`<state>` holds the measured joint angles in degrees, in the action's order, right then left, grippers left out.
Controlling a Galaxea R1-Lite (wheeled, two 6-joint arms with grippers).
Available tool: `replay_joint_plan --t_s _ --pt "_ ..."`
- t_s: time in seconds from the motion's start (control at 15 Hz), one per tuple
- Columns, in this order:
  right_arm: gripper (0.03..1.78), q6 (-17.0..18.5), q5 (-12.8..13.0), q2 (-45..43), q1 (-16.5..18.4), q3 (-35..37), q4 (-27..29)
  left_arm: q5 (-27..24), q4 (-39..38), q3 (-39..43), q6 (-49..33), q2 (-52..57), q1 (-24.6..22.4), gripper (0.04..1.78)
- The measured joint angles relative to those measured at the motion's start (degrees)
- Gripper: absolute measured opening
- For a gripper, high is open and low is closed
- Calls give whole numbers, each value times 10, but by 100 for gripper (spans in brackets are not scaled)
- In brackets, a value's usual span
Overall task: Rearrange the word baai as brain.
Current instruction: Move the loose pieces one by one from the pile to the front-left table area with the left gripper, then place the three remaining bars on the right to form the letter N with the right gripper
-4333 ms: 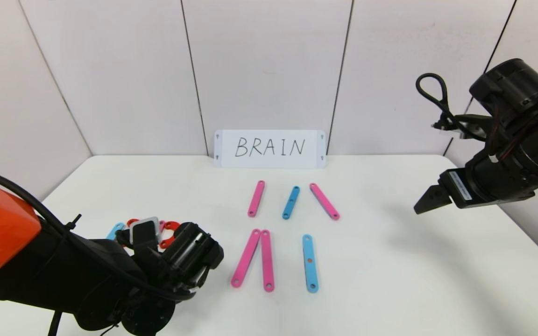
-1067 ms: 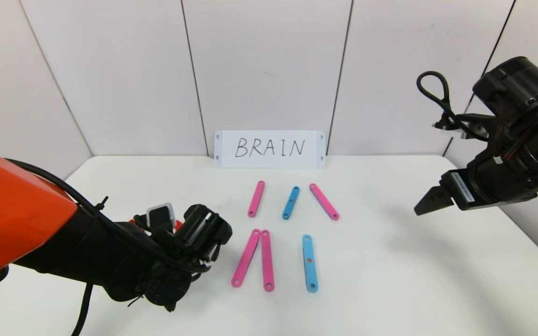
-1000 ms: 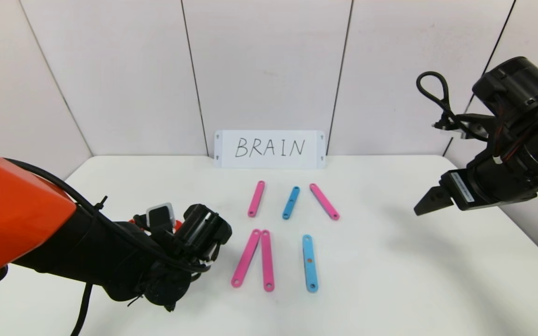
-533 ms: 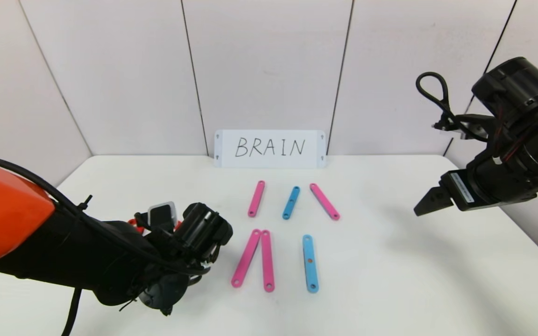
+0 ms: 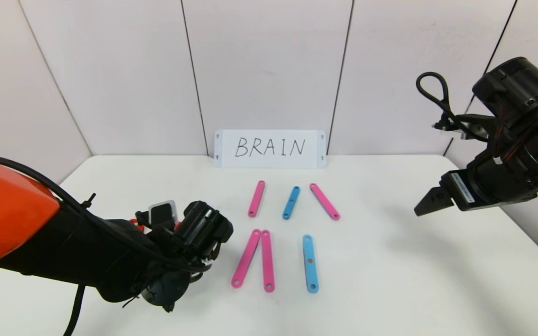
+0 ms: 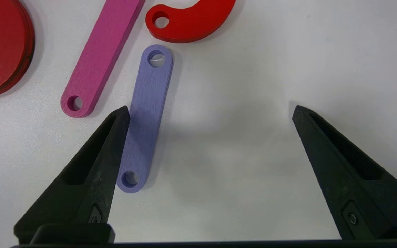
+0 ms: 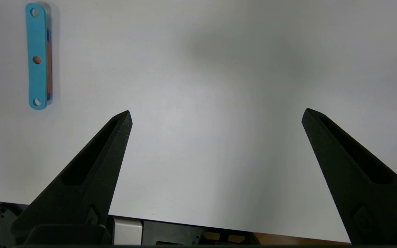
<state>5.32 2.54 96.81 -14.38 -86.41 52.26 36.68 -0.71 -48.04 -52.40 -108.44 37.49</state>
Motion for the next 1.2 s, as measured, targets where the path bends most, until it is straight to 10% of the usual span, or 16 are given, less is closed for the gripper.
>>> replay_joint_plan --t_s 0.73,1.2 --pt "172 1 0 0 -3 0 0 1 8 -14 6 14 -16 167" --pt "172 1 -2 -10 -2 0 0 8 17 -80 169 129 -45 169"
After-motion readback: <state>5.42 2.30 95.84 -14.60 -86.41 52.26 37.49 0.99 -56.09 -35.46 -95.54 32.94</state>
